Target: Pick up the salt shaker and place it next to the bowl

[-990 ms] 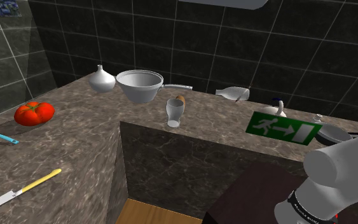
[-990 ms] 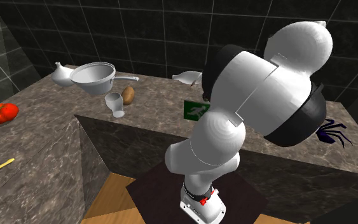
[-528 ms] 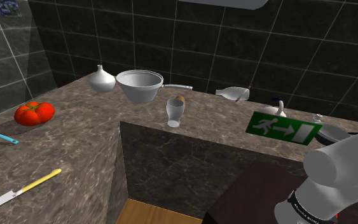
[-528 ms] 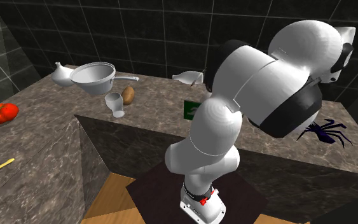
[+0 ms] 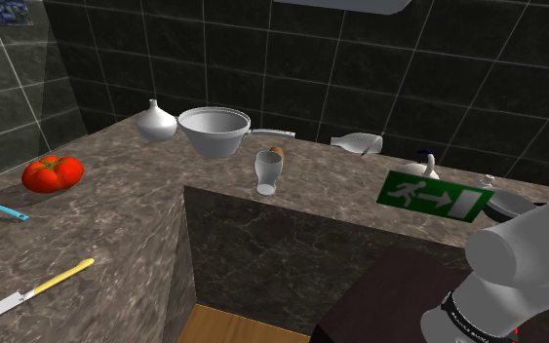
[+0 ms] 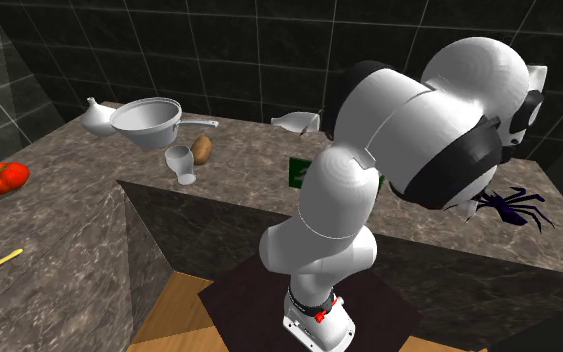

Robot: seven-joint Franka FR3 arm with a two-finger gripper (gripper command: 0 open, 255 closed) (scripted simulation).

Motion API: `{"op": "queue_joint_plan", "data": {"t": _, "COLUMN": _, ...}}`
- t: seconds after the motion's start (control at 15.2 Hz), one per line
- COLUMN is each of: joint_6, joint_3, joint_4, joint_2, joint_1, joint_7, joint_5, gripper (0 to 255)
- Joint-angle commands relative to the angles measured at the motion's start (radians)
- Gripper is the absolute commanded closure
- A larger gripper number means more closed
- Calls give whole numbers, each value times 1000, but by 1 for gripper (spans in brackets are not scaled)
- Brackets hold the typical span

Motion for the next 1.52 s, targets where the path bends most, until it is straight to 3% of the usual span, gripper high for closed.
{"op": "queue_joint_plan", "data": {"t": 0.0, "joint_6": 31, "joint_3": -12, "joint_4": -19, "joint_2": 14, "joint_1": 3, "joint_7": -1, "joint_5": 7, "gripper": 255}}
{"op": "queue_joint_plan", "data": {"t": 0.73, "joint_6": 206, "joint_3": -82, "joint_4": -112, "joint_2": 134, "joint_1": 25, "joint_7": -40, "joint_5": 86, "gripper": 255}}
{"op": "queue_joint_plan", "data": {"t": 1.45, "joint_6": 377, "joint_3": -87, "joint_4": -179, "joint_2": 317, "joint_1": 0, "joint_7": -150, "joint_5": 267, "gripper": 255}}
